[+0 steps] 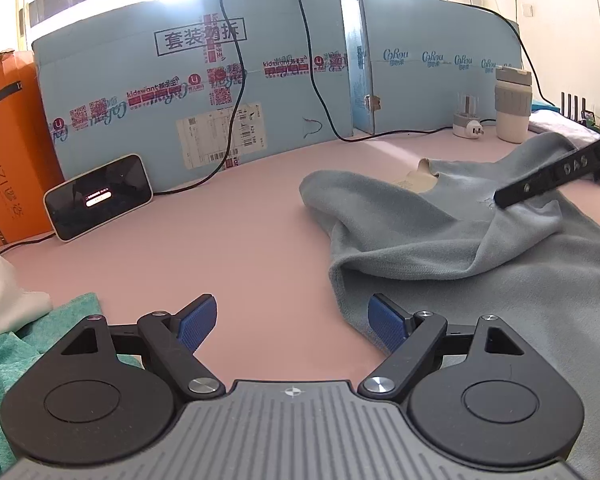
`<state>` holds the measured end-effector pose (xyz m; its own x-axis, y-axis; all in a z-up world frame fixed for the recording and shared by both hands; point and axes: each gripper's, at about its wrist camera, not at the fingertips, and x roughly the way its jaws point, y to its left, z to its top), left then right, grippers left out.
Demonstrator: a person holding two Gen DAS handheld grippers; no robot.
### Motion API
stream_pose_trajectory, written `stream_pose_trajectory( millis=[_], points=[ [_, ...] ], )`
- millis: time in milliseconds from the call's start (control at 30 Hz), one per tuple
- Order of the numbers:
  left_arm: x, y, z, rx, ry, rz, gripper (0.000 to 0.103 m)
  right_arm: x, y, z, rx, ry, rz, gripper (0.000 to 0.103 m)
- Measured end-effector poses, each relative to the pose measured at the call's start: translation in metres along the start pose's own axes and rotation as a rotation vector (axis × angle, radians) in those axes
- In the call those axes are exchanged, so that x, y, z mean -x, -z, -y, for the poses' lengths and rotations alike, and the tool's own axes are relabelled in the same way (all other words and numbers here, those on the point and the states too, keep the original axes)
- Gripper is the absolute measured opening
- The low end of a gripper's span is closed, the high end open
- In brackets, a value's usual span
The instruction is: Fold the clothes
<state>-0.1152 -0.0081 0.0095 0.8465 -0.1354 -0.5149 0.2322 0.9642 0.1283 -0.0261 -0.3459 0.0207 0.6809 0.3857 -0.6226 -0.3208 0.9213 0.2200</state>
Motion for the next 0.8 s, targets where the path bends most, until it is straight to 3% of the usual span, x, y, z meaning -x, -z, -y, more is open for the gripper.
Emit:
stream_pose_trajectory(
  millis=[67,133,200,367,533,567,633,800],
  points=[
    [-0.001,0.000,0.001,-0.004,0.002,0.002,0.082,-0.006,0.002,-0.002,0.008,-0.006,-0.035,0.047],
    [-0.002,0.000,0.003,-0.008,0.008,0.002,0.082,-0.005,0.006,-0.006,0.042,0.032,-0.024,0.038],
    [-0.003,0.001,0.004,-0.014,0.013,0.000,0.082,-0.002,0.009,-0.007,0.055,0.048,-0.011,0.014],
    [-0.003,0.003,0.005,-0.014,0.014,-0.006,0.082,0.015,0.014,-0.006,0.058,0.059,0.036,0.001],
    [0.000,0.001,0.005,0.008,0.040,0.001,0.082,0.035,0.012,-0.003,0.035,0.012,0.063,0.003],
    [0.001,0.000,0.006,0.014,0.051,0.005,0.082,0.034,0.009,0.000,0.018,0.003,0.052,0.008],
    [0.003,-0.001,0.007,0.026,0.081,0.012,0.082,0.028,0.004,0.004,-0.023,0.023,0.043,0.014],
    [0.011,-0.008,0.015,0.035,0.160,0.035,0.082,0.003,-0.004,0.006,-0.065,0.008,-0.002,0.014]
  ],
)
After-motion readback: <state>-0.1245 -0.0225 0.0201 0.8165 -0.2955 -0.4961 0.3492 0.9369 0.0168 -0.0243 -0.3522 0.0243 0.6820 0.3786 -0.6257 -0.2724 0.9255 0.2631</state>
